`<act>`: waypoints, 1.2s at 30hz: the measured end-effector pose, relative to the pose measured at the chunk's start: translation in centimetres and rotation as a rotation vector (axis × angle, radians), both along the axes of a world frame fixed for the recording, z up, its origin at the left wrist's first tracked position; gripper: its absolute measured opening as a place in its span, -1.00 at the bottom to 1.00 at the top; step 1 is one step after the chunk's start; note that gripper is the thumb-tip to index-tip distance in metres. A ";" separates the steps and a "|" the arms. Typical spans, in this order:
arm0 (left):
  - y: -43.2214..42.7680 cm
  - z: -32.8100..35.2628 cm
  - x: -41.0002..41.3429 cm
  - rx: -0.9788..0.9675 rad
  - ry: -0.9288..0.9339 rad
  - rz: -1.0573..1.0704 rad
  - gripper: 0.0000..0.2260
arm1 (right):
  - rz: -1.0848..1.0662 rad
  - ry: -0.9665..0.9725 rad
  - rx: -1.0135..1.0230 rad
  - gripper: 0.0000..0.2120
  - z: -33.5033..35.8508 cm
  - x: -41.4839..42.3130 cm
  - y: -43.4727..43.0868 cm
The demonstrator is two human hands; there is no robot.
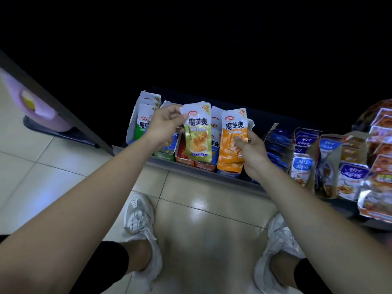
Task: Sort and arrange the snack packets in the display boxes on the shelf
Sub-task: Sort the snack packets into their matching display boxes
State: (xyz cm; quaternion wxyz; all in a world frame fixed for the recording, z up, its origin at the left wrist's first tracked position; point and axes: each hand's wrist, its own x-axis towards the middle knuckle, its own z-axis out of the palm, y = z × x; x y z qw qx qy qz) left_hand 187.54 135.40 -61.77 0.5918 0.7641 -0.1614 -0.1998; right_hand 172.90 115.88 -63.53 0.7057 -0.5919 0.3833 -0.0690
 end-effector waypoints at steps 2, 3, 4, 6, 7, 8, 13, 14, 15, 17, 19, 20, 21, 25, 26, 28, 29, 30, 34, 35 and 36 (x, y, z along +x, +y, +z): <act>-0.5 0.1 -0.4 0.014 0.060 -0.068 -0.79 | -0.008 -0.007 0.002 -0.80 0.2 0.2 0.1; -0.7 0.0 -0.4 0.015 0.080 -0.089 -0.81 | -0.009 -0.007 0.008 -0.80 0.3 0.3 0.2; -0.9 0.0 -0.5 0.019 0.089 -0.102 -0.82 | -0.010 -0.011 0.017 -0.79 0.3 0.3 0.2; -1.3 0.3 -0.6 0.016 0.087 -0.117 -0.83 | -0.023 -0.021 0.024 -0.77 0.5 0.2 0.1; -1.4 0.5 -0.6 -0.004 0.087 -0.122 -0.83 | -0.034 -0.025 0.021 -0.76 0.7 0.2 -0.1; -1.5 0.8 -0.7 -0.026 0.086 -0.126 -0.81 | -0.044 -0.025 0.010 -0.75 0.7 0.1 -0.5; -1.6 1.3 -0.6 -0.042 0.134 -0.100 -0.93 | -0.055 -0.029 0.021 -0.77 1.4 -0.5 -1.8; -1.8 1.2 -0.9 -0.045 0.157 -0.089 -0.93 | -0.047 -0.032 0.032 -0.77 1.4 -0.5 -1.8; -2.0 1.0 -1.3 -0.047 0.175 -0.072 -0.92 | -0.035 -0.033 0.054 -0.76 1.5 -0.5 -1.6; -2.8 0.4 -2.2 -0.044 0.178 -0.017 -0.90 | -0.008 -0.023 0.120 -0.77 1.4 -0.4 -1.0; -3.8 -0.3 -3.0 -0.010 0.150 0.074 -0.87 | 0.017 0.016 0.220 -0.78 1.1 -0.4 -0.2; -4.4 -0.5 -3.4 0.021 0.133 0.128 -0.83 | 0.045 0.037 0.281 -0.74 1.2 -0.5 0.1; -5.0 -0.6 -3.9 0.058 0.116 0.187 -0.78 | 0.079 0.049 0.327 -0.66 1.1 -0.6 0.4; -6.7 -0.8 -5.8 0.183 0.021 0.298 -0.73 | 0.165 -0.015 0.252 -0.60 0.2 -1.8 1.3; -6.9 -0.9 -6.0 0.188 0.027 0.287 -0.74 | 0.160 -0.015 0.197 -0.63 -0.1 -2.1 1.4; -6.9 -1.6 -6.2 0.148 0.116 0.229 -0.76 | 0.131 0.009 0.115 -0.62 -0.6 -2.8 1.4; -6.8 -1.9 -6.2 0.137 0.148 0.198 -0.80 | 0.116 0.018 0.088 -0.62 -0.9 -3.1 1.1; -6.5 -2.2 -6.0 0.160 0.119 0.171 -0.88 | 0.105 0.031 0.058 -0.61 -1.2 -3.5 0.7; -5.5 -4.0 -4.2 0.467 -0.392 -0.061 -0.62 | 0.058 0.075 -0.057 -0.65 -2.3 -5.6 -1.5; -5.5 -4.4 -3.8 0.529 -0.505 -0.149 -0.56 | 0.044 0.076 -0.060 -0.65 -2.5 -6.0 -2.0; -5.6 -4.8 -3.5 0.609 -0.589 -0.236 -0.51 | 0.033 0.080 -0.057 -0.65 -2.8 -6.3 -2.3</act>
